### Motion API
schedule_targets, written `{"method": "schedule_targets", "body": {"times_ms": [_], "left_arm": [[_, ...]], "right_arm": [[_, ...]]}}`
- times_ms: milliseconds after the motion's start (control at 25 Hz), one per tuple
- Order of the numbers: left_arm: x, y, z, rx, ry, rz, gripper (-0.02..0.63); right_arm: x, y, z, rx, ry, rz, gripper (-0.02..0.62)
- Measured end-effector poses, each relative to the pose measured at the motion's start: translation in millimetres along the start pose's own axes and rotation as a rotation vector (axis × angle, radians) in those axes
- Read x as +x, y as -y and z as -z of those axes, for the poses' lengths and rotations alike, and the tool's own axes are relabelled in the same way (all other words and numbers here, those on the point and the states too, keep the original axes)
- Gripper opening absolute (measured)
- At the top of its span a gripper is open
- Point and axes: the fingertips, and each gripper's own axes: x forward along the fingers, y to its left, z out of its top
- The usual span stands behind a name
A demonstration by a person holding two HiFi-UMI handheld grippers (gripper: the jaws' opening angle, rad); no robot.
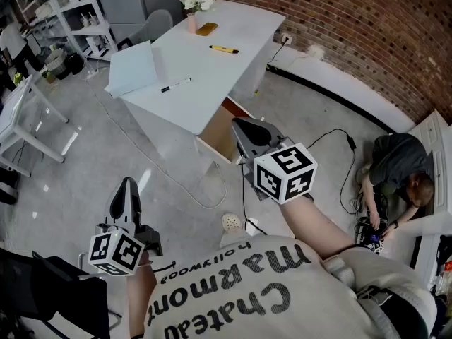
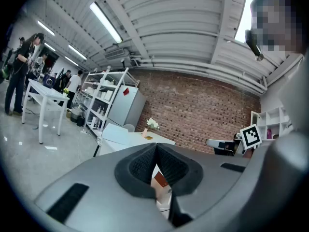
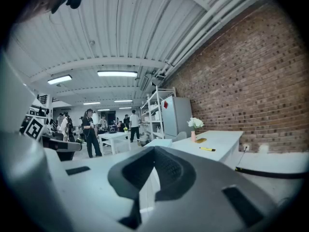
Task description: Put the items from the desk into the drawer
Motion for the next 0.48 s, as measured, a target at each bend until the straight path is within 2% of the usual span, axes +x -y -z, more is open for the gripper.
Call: {"method": "schedule_targets", "body": {"times_ms": [320, 480], "left_arm": [[76.0, 1.4, -11.2, 0.006, 0.017, -0.007, 0.002], [102.2, -0.5, -6.6, 0.005, 0.026, -0.021, 0.002]], "right_arm": [[58.3, 52.0, -19.8, -0.011, 0.021, -0.065, 0.003], [84.8, 67.4, -15.3, -0.01, 0.008, -0.111, 0.003]]}}
